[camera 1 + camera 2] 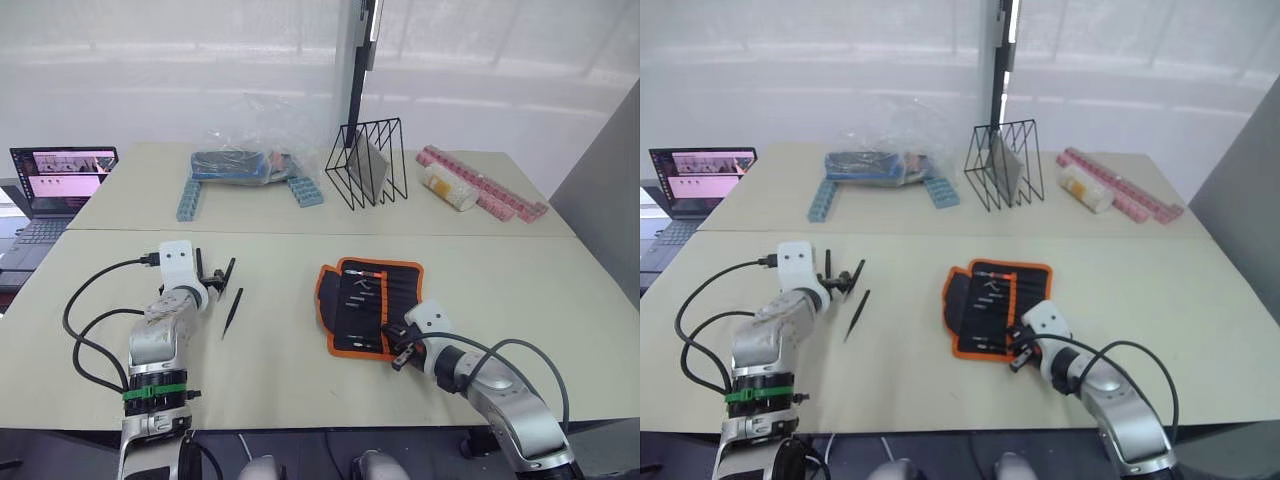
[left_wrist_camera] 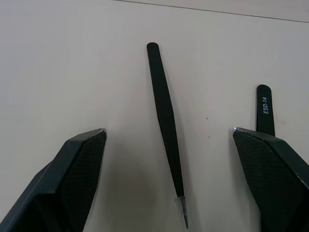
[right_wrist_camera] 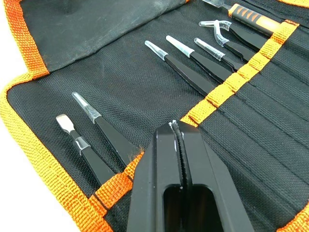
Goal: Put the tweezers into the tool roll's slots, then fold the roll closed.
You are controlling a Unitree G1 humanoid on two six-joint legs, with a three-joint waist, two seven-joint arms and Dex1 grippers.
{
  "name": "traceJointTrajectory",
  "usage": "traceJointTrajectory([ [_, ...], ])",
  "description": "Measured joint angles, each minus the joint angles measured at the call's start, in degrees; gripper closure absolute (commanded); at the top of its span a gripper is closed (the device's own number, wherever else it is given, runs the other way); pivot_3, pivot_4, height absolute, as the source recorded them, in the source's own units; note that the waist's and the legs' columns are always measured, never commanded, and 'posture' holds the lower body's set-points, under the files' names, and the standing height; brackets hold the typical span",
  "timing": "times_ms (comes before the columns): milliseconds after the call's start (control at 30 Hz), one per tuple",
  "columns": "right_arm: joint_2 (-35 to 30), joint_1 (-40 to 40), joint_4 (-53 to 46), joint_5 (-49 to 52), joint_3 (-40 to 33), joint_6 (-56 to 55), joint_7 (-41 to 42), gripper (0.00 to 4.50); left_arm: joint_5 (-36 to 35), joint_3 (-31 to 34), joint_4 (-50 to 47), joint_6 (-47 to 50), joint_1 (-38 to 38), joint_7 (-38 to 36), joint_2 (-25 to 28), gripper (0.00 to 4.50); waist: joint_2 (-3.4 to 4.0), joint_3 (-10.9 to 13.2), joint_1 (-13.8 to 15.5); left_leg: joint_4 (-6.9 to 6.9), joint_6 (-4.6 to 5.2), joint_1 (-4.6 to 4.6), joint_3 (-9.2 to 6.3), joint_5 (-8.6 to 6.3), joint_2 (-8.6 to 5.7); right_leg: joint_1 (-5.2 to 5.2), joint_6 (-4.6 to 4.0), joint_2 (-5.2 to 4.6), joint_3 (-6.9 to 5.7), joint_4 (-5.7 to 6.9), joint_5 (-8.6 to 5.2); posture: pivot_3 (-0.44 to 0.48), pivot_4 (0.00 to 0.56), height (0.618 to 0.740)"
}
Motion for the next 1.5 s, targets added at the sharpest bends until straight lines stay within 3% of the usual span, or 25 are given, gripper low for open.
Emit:
traceJointTrajectory([
  [33,0.0,0.0,0.0,0.0,0.0,0.1,0.0,4.50,0.0,-0.1,1.0,-0.1,-0.8,0.2,0.0,0.12,0.00,0.0,0.1,0.00,-0.02,0.00,0.00,0.01,0.00,0.00,0.00,0.00,0.00,0.00,0.00,0.000,0.150,0.725],
  [100,0.0,0.0,0.0,0.0,0.0,0.1,-0.1,4.50,0.0,-0.1,2.4,-0.2,-1.7,0.8,0.0,0.61,0.01,0.0,0.2,0.00,-0.03,0.03,0.00,0.02,0.00,0.02,-0.01,-0.01,0.00,0.01,0.01,0.000,0.150,0.725],
  [500,0.0,0.0,-0.7,0.0,-0.2,1.3,-0.8,4.50,0.0,1.1,4.8,-0.9,-2.6,1.5,0.0,4.49,0.14,0.0,0.5,-0.03,-0.05,0.06,-0.01,0.02,-0.03,0.05,0.00,-0.13,0.00,0.00,0.01,0.000,0.150,0.725],
  [1000,0.0,0.1,-1.2,0.0,-0.2,1.6,-1.6,4.50,0.1,0.2,6.1,-4.0,-2.5,0.0,1.2,4.49,0.17,0.0,0.5,-0.07,-0.07,-0.02,-0.11,0.03,-0.06,0.02,0.00,-0.48,-0.14,-0.06,0.01,0.000,0.150,0.725],
  [1200,0.1,0.3,-1.9,0.0,0.0,1.8,-1.6,4.50,2.3,-5.0,2.6,-5.6,1.5,-3.3,5.6,4.49,0.18,0.0,0.2,-0.40,-0.12,-0.09,-0.11,0.06,-0.05,-0.14,0.00,-0.49,-0.13,-0.20,0.01,0.000,0.150,0.725],
  [1333,0.3,0.0,-2.3,0.1,0.0,1.8,-1.6,4.50,3.6,-9.7,-2.5,-7.5,4.4,-8.4,10.2,4.49,0.14,0.0,0.1,-0.40,-0.34,-0.80,-0.10,0.19,-0.06,-0.96,-0.04,-0.53,-0.05,-0.09,0.04,0.000,0.150,0.725],
  [1500,0.6,0.0,-2.2,0.0,0.1,1.8,-1.7,4.50,4.7,-13.7,-7.9,-12.1,5.4,-14.7,15.0,4.49,0.16,0.0,0.1,-0.41,-0.36,-0.82,-0.10,0.21,-0.05,-0.98,-0.06,-0.53,-0.07,-0.09,0.04,0.000,0.150,0.725],
])
